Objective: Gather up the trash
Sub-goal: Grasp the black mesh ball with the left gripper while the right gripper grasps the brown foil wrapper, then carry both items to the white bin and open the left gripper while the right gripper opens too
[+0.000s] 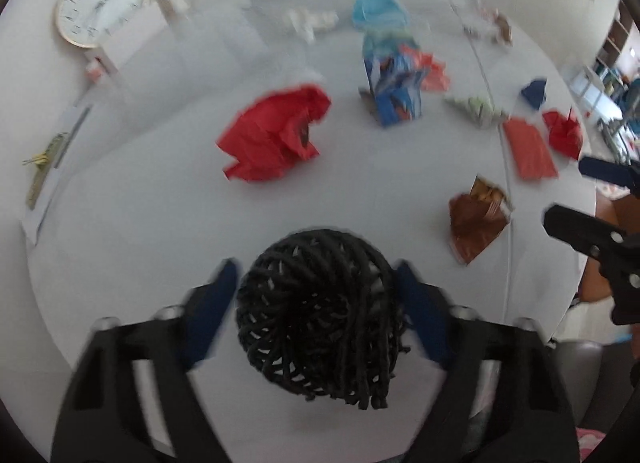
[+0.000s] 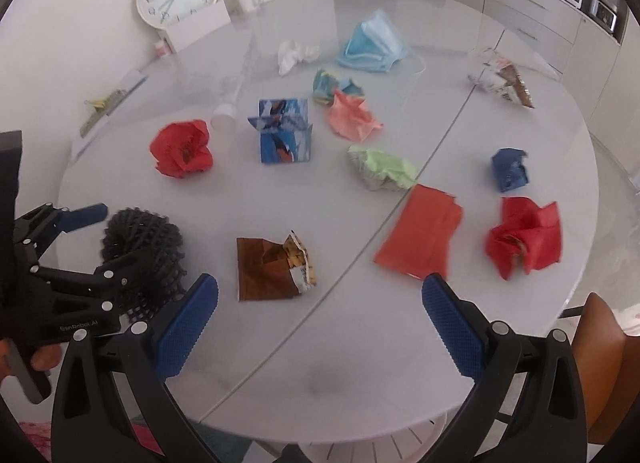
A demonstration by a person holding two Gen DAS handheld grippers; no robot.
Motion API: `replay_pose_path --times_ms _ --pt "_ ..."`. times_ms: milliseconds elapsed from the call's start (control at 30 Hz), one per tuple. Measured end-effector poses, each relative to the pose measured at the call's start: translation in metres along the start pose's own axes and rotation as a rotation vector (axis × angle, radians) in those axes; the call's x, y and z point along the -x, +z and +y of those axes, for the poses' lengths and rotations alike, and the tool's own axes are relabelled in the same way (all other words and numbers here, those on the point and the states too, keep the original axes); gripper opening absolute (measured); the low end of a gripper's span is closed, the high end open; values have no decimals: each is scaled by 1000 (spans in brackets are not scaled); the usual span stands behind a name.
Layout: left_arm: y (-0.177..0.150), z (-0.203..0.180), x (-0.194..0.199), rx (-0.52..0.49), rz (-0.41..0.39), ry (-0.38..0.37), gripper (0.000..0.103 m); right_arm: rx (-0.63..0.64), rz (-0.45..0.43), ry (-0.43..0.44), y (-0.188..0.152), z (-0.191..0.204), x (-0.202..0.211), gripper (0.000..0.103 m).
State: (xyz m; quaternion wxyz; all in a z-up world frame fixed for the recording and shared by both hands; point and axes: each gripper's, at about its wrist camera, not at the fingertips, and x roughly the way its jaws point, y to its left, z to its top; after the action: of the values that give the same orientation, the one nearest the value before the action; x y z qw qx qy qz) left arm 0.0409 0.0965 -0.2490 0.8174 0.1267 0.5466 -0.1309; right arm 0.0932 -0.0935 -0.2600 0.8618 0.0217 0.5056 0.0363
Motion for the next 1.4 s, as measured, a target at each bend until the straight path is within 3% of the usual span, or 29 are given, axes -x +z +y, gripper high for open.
replay_pose_path --times_ms 33,67,267,400,500,633,700,1000,1167,1400 --pt "-1 2 -4 1 17 -4 50 5 4 -2 2 4 -6 101" --pt "-1 3 -9 0 35 1 43 11 9 -2 4 7 -11 101" --pt "2 17 -6 -27 34 -60 37 58 27 -48 11 28 -40 98" --pt "6 28 -3 -26 39 -94 37 77 84 -50 10 35 -58 77" --pt "10 32 -2 -36 34 -90 36 96 94 -70 5 37 -62 53" --pt "14 35 0 -49 17 -95 36 82 88 -33 3 33 -58 47" --pt "15 35 2 -53 9 -102 36 65 86 -14 3 29 -52 36" --pt "15 14 24 -109 -24 -132 35 -49 59 54 -11 -8 -12 36" --pt "10 -26 62 -188 -54 -243 35 -65 18 36 -40 -35 36 36" --pt "-19 -124 86 -326 -19 -430 36 -123 14 -63 -104 -100 91 37"
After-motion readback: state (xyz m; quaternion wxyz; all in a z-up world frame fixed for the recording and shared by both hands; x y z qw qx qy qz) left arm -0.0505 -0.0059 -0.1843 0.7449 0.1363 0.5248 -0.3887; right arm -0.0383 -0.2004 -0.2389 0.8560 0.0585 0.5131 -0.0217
